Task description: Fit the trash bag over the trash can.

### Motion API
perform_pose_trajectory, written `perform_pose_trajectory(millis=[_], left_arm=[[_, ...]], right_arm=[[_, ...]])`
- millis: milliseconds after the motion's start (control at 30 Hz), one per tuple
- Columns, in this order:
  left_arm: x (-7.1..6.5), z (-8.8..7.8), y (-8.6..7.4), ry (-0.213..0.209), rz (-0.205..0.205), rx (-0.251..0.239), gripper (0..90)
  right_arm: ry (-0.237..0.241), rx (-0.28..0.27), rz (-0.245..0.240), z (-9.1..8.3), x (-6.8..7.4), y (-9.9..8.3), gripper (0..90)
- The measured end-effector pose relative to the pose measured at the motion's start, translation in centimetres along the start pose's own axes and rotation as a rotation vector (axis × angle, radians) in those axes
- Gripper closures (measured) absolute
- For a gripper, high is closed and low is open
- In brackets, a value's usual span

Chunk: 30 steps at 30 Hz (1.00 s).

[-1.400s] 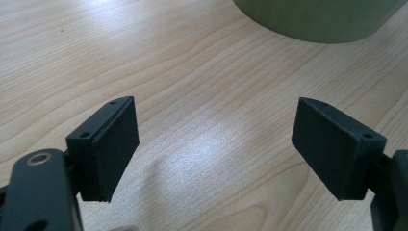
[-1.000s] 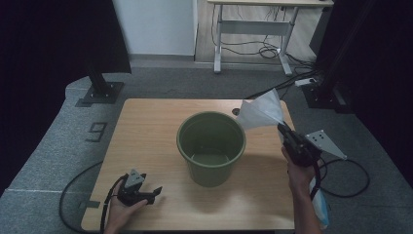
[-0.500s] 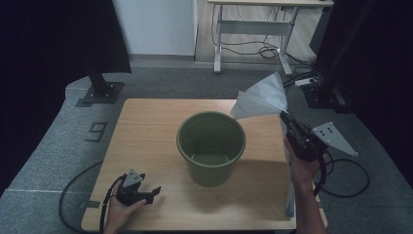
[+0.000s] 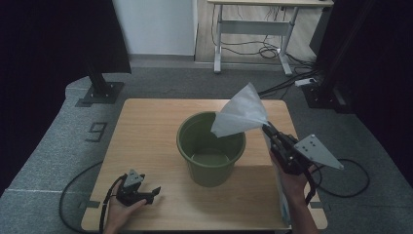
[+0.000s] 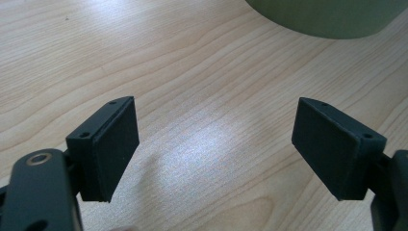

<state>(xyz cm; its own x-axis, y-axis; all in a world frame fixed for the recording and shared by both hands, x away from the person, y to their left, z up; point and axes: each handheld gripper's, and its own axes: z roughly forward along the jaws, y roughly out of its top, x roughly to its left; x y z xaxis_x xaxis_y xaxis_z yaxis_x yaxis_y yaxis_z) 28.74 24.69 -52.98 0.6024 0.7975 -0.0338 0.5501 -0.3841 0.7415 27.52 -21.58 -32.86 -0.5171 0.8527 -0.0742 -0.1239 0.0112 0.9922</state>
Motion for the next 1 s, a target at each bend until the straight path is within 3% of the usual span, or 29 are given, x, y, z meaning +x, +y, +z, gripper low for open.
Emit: perform_pose_trajectory(millis=[167, 400, 767, 900, 1000], left_arm=[[0.0, 0.0, 0.0, 0.001, 0.002, 0.005, 16.4], [0.0, 0.2, -0.1, 0.000, 0.004, 0.018, 16.4], [-0.1, 0.4, -0.1, -0.003, 0.004, 0.026, 16.4], [-0.1, 0.4, -0.1, -0.004, 0.003, 0.029, 16.4], [-0.1, 0.5, -0.1, -0.005, 0.003, 0.031, 16.4]], right_arm=[[0.055, 0.045, -0.021, 0.8, 1.5, -1.2, 88.7], [0.121, 0.128, -0.015, 2.0, 2.9, -3.8, 88.6], [0.188, 0.204, 0.007, 2.9, 3.7, -5.7, 87.8], [0.234, 0.231, 0.032, 3.3, 4.0, -6.5, 78.1], [0.260, 0.237, 0.008, 3.2, 4.5, -6.5, 66.8]])
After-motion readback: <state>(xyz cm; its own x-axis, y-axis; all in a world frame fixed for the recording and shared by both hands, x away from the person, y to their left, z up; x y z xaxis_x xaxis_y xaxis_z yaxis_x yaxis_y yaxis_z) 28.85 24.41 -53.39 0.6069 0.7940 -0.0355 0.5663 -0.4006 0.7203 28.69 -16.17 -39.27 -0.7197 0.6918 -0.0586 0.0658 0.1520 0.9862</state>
